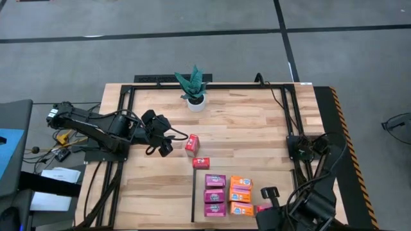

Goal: Stack cereal on shelf
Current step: Put the red cereal box on the bottom right shelf

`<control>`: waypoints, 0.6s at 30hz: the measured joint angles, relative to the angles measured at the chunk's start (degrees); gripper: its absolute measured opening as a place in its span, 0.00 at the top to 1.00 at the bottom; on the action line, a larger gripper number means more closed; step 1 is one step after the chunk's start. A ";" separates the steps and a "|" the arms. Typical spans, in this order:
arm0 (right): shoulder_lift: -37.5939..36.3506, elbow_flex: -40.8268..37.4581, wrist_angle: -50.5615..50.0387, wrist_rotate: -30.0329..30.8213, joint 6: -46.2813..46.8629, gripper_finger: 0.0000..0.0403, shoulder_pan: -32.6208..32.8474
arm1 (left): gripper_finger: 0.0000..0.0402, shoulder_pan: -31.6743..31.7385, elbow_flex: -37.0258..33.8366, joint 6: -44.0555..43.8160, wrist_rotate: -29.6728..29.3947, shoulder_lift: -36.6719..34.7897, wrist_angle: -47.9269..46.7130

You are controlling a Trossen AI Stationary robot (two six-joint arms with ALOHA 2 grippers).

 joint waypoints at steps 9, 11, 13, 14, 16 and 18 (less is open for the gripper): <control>0.00 0.00 -0.79 1.20 -0.15 0.99 -0.34 | 0.40 -0.01 0.00 0.13 -1.33 0.00 0.02; 0.00 0.00 -0.77 1.22 0.05 0.99 -0.49 | 0.40 -0.02 0.00 0.13 -1.33 0.00 0.02; 0.00 0.00 -0.82 1.24 0.17 0.99 -0.51 | 0.40 0.00 0.00 0.13 -1.33 0.00 0.02; 0.00 0.00 -0.88 1.28 0.24 0.99 -0.57 | 0.40 -0.02 0.00 0.13 -1.33 0.00 0.02; 0.00 0.00 -0.98 1.28 0.26 0.99 -0.90 | 0.40 -0.01 0.00 0.15 -1.33 0.00 0.02; 0.00 0.00 -0.99 1.30 0.27 0.99 -0.99 | 0.40 0.00 0.00 0.15 -1.32 0.00 0.02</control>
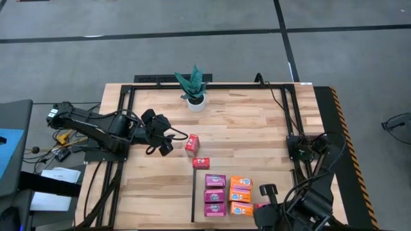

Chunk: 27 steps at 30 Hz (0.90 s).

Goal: Stack cereal on shelf
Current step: Put the red cereal box on the bottom right shelf

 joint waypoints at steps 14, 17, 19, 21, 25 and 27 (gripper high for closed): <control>0.00 0.00 -0.34 -0.08 2.44 0.98 -0.64 | 0.40 -0.02 0.00 1.22 0.01 0.00 -0.24; -0.02 0.00 0.22 -2.19 1.31 0.98 -0.59 | 0.40 0.00 0.00 1.22 0.01 0.00 -0.37; -0.02 0.00 0.24 -3.13 1.26 0.98 -0.31 | 0.40 0.00 0.00 1.22 -0.03 0.00 -0.37; -0.02 0.00 0.41 -3.45 0.77 0.98 -0.05 | 0.40 -0.02 0.00 1.21 -0.06 0.00 -0.39; -0.02 0.00 0.91 -3.77 -0.62 0.99 0.28 | 0.40 0.00 0.00 1.18 -0.08 0.00 -0.39; 0.55 0.02 1.09 -4.35 -1.07 0.99 0.24 | 0.40 -0.01 0.00 1.01 -0.08 0.00 -0.41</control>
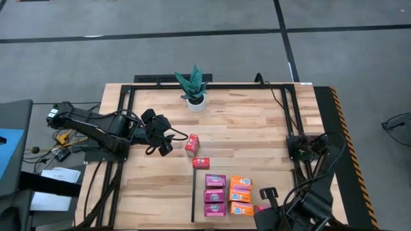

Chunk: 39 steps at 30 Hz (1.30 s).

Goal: Stack cereal on shelf
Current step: Put the red cereal box on the bottom right shelf

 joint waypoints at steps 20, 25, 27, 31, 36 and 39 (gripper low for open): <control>2.19 -0.07 -0.30 0.54 1.19 0.99 0.23 | 0.40 0.01 0.00 -0.35 0.37 0.00 -0.60; 2.19 -0.07 -2.08 1.34 2.96 0.97 -0.18 | 0.40 0.01 0.00 -0.35 0.36 0.00 -0.68; 2.19 -0.07 -3.20 1.40 3.94 0.98 -0.22 | 0.40 -0.01 0.00 -0.34 0.35 0.00 -0.71; 2.19 -0.07 -3.23 1.44 4.49 0.98 -0.22 | 0.40 0.01 0.00 -0.22 0.00 0.00 -0.69; 2.19 -0.07 -3.15 1.42 5.79 0.96 -0.22 | 0.40 -0.01 0.00 -0.23 -0.02 0.00 -0.69; 1.84 -0.07 -2.22 1.43 5.80 0.96 -0.22 | 0.40 -0.01 0.00 -1.34 0.60 0.00 -0.22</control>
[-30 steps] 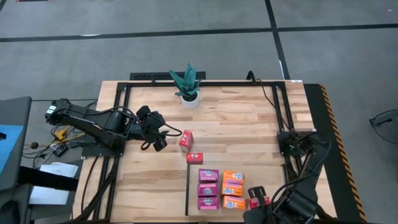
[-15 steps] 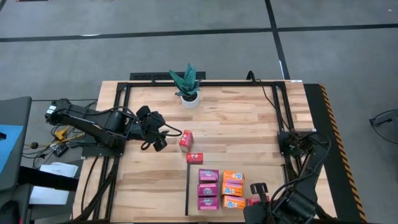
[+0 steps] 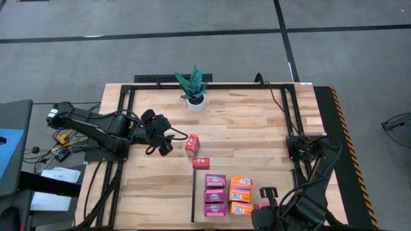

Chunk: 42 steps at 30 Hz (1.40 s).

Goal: Stack cereal on shelf
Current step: Put the red cereal box on the bottom right shelf

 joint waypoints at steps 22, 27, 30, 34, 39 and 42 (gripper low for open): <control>-9.86 0.07 -1.00 24.65 12.78 0.98 11.46 | 0.73 -30.16 15.89 0.13 2.44 2.62 27.08; -9.86 0.07 -1.00 30.14 12.06 0.96 12.56 | 0.93 -38.00 15.87 0.67 -11.78 11.16 38.22; -9.86 0.07 -1.00 33.27 10.29 0.97 12.21 | 0.98 -39.51 15.82 2.60 -18.06 17.58 46.38; -9.86 0.07 -1.00 33.96 8.02 0.98 12.08 | 1.00 -39.62 18.92 5.06 -24.32 27.37 55.43; -9.86 0.07 -1.02 34.05 7.90 0.95 12.52 | 1.00 -39.71 33.04 5.47 -24.58 41.04 55.30; -9.86 0.07 -1.02 36.15 7.70 0.95 13.43 | 1.00 -40.47 44.95 6.60 -25.32 49.40 51.56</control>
